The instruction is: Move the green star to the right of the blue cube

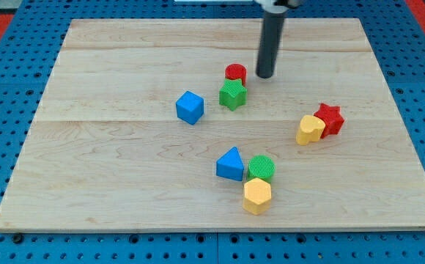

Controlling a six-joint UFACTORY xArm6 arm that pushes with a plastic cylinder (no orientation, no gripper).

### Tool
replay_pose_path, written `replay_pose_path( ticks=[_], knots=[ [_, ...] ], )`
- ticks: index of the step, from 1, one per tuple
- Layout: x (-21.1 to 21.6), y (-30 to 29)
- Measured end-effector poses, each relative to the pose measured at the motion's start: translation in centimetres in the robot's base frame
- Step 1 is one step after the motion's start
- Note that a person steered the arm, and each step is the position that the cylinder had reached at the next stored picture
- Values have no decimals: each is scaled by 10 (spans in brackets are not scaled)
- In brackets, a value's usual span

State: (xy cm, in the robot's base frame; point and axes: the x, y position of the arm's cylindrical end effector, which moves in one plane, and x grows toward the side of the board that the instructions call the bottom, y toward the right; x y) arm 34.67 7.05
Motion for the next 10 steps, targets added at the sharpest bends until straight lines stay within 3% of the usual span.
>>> replay_pose_path(
  ticks=[1, 2, 4, 5, 6, 7, 8, 10],
  knots=[
    [9, -32],
    [0, -127],
    [7, -14],
    [40, -28],
    [45, -29],
    [16, -31],
    [14, -62],
    [57, -42]
  ],
)
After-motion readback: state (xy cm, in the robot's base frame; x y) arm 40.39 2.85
